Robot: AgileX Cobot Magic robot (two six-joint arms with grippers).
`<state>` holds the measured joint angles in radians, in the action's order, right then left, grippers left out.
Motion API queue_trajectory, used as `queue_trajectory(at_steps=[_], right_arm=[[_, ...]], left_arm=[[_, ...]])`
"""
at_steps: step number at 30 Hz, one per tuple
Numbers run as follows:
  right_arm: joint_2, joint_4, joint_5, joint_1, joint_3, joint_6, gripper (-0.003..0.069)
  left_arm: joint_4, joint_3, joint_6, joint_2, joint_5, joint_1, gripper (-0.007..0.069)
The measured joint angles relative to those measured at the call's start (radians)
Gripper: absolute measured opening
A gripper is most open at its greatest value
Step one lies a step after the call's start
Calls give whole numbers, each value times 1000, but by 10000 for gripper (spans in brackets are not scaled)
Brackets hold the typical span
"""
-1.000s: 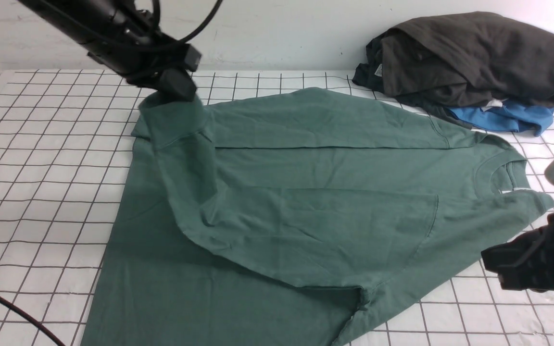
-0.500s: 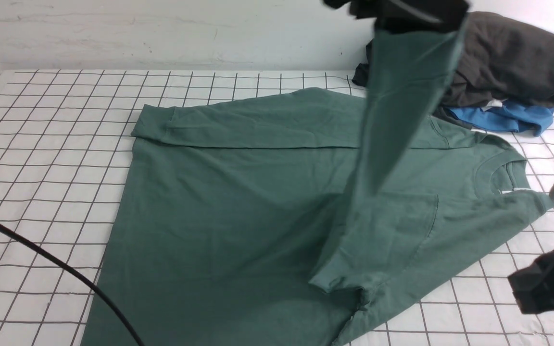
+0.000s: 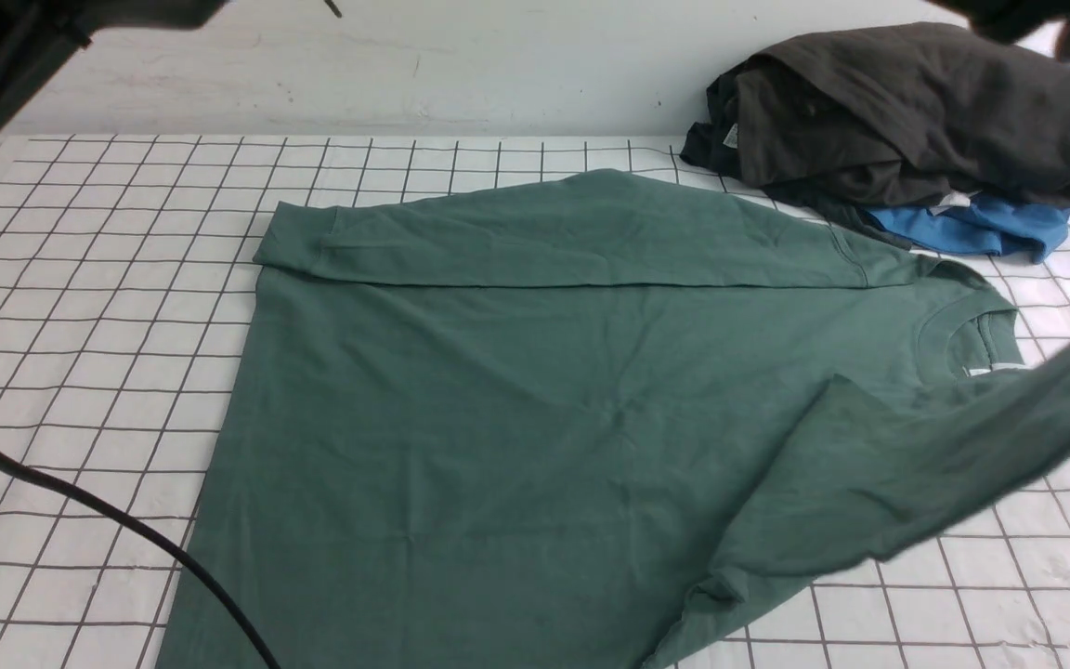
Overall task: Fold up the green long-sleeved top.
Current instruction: Use the left arm to drag and place the cuff at the centered position on the left edge of the fabric
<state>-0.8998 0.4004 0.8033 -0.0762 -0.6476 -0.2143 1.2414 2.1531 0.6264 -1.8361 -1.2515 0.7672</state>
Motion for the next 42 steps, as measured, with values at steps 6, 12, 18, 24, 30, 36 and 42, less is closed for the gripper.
queue_trajectory(at_steps=[6,12,18,24,30,36,42], right_arm=[[19,19,-7,0,0,-38,-10],[19,22,-11,0,0,-38,-10],[19,22,-12,0,0,-42,-10],[19,22,-16,0,0,-45,-10],[19,22,-26,0,0,-45,-10],[19,23,-32,0,0,-46,-10],[19,-6,-97,0,34,-52,-10]], left_arm=[[41,0,3,0,0,42,-5],[147,0,3,0,0,68,-5],[-16,0,10,10,-2,38,-5],[-596,0,-95,-16,-4,-87,-5],[-880,0,-195,-145,-4,-234,-5],[-963,0,-223,-245,10,-347,-5],[-1131,0,-374,-367,168,-418,-5]])
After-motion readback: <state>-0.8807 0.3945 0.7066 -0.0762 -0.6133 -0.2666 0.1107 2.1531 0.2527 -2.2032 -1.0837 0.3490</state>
